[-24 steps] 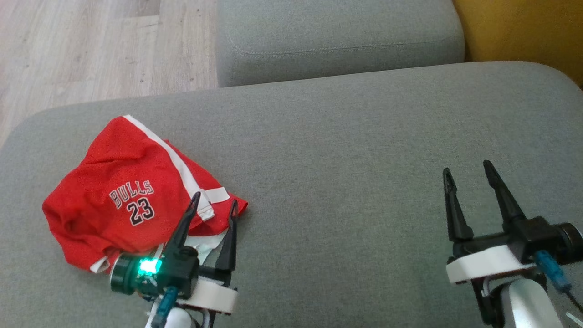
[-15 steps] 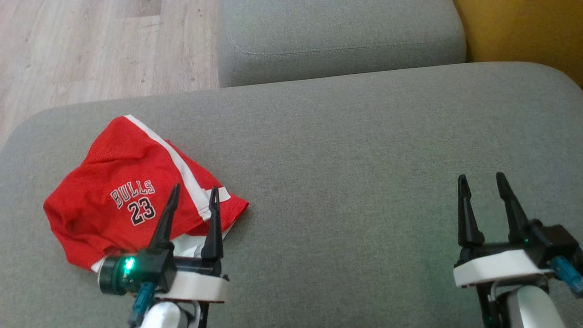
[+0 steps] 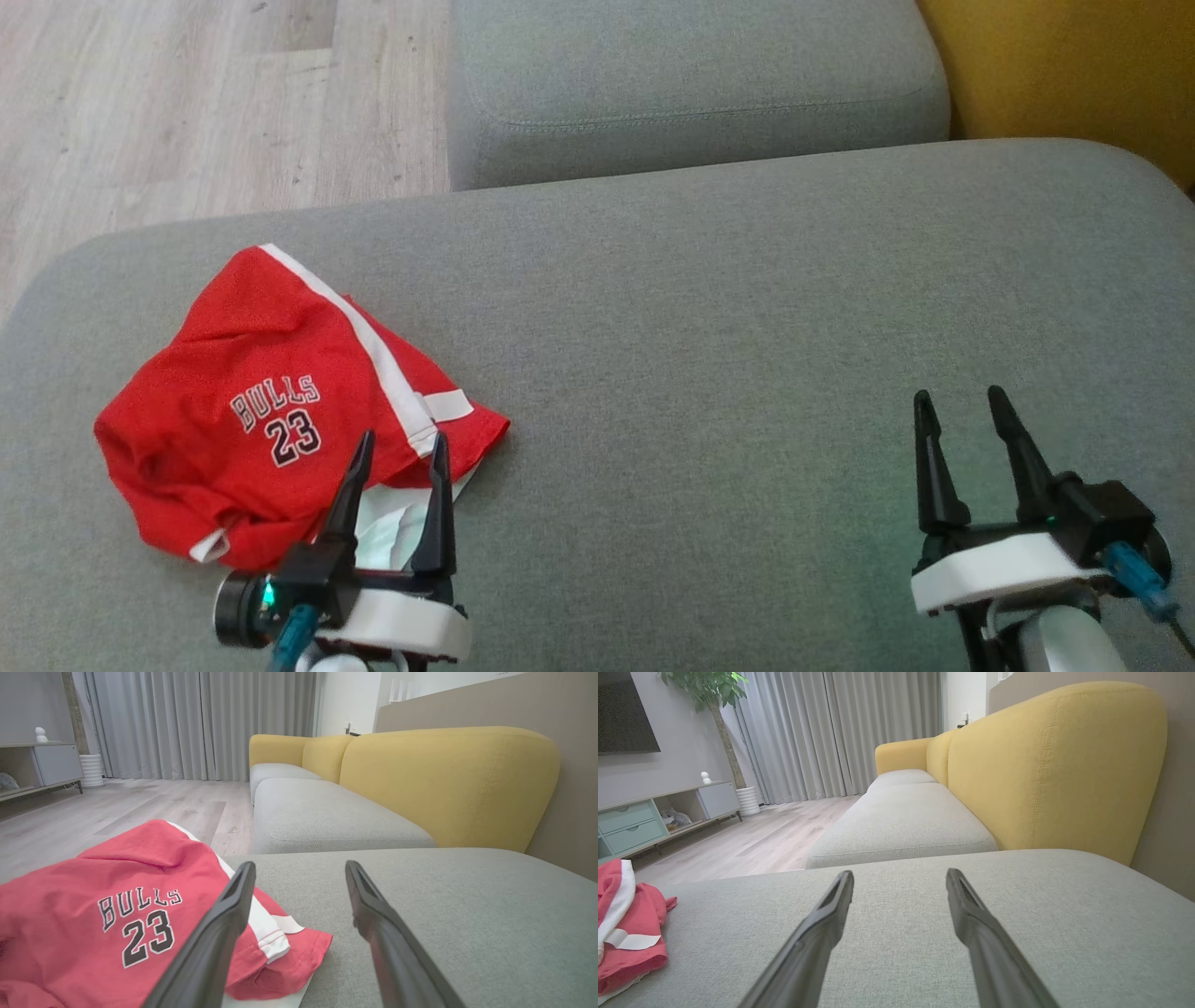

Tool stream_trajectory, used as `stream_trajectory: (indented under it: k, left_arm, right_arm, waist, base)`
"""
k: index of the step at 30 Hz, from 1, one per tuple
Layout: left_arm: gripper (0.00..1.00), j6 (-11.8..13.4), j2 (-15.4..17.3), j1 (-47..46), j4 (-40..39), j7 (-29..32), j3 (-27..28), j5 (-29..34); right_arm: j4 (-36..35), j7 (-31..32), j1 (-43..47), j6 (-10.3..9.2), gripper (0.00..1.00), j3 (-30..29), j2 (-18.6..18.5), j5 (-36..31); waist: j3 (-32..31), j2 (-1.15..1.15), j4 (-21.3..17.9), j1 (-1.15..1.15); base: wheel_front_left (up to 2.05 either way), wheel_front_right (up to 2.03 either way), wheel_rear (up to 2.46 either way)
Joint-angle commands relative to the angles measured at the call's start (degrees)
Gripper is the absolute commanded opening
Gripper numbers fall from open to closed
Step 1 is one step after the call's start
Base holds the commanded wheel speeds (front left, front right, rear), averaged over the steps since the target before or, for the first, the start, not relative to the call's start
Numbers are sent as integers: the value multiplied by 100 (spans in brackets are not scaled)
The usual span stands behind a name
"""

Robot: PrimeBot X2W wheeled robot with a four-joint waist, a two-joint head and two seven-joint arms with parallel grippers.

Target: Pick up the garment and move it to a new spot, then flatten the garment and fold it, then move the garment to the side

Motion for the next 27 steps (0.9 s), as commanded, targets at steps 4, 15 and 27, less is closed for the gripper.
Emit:
stream_trajectory:
  k: [4,15,27]
  left_arm:
    - [100,-40,-45,-211,-51,-55,277,73]
    - [100,-86,-117,-221,-13,-55,447,193]
    - [100,-15,-138,-155,125,-55,693,276]
  right_arm:
    - [-84,-78,-170,-4,100,206,-56,68]
    - [-44,-78,-150,-4,100,328,-56,133]
    - [-73,-78,-65,-4,100,763,-56,257]
  waist:
    - [-15,0,1,0]
    - [-48,0,237,0]
    - [-188,0,1140,0]
  base:
    - [0,0,0]
    - [0,0,0]
    - [0,0,0]
